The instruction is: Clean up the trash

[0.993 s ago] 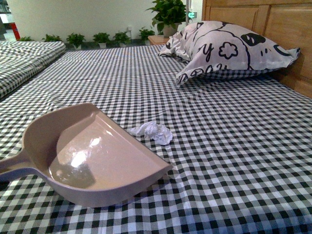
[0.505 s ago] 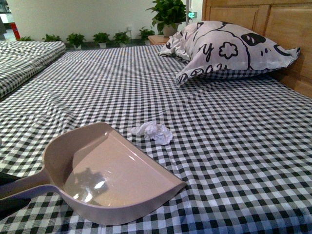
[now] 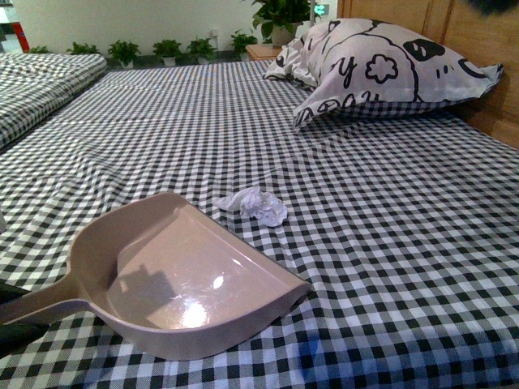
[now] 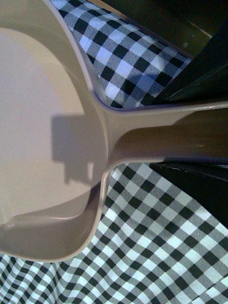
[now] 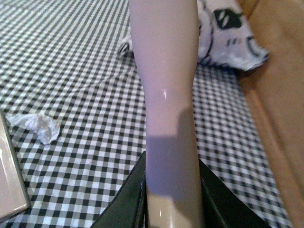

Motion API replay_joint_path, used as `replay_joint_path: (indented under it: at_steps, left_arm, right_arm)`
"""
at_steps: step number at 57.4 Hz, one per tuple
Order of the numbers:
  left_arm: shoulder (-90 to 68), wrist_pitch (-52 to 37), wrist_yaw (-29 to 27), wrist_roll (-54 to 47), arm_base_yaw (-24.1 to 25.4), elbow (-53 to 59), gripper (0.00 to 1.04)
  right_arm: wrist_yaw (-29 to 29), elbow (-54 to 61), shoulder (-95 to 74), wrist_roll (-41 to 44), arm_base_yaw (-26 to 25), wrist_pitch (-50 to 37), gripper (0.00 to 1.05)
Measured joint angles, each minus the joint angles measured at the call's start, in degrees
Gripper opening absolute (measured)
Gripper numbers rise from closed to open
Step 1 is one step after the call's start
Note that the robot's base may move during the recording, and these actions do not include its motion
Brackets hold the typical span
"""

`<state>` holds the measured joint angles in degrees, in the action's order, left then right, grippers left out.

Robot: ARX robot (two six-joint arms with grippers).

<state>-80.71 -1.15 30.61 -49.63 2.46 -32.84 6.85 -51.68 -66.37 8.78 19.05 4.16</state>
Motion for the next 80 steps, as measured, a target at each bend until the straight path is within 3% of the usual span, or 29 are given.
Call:
replay_joint_path:
  at_steps: [15,27,52,57,70,80]
  left_arm:
    - [0.0,0.0,0.0,0.0,0.0,0.0,0.29]
    - [0.0,0.0,0.0,0.0,0.0,0.0,0.29]
    - [0.0,0.0,0.0,0.0,0.0,0.0,0.29]
    - [0.0,0.0,0.0,0.0,0.0,0.0,0.29]
    - [0.0,0.0,0.0,0.0,0.0,0.0,0.29]
    - [0.0,0.0,0.0,0.0,0.0,0.0,0.29]
  right_arm:
    - [0.7,-7.7,-20.9,3.7,0.3,-4.6,0.21]
    - [2.1,-14.8,-34.5,4.3,1.7,-0.9,0.21]
    - [0.0,-19.8,-45.6,3.7,10.1,1.3,0.21]
    - [-3.1,-19.4,-44.9,3.3,11.1,4.3,0.21]
    - [-24.5,-13.3,-34.3,5.0,12.3,14.5,0.21]
    - [-24.0,-10.2,-27.7,7.3,10.6,14.8,0.20]
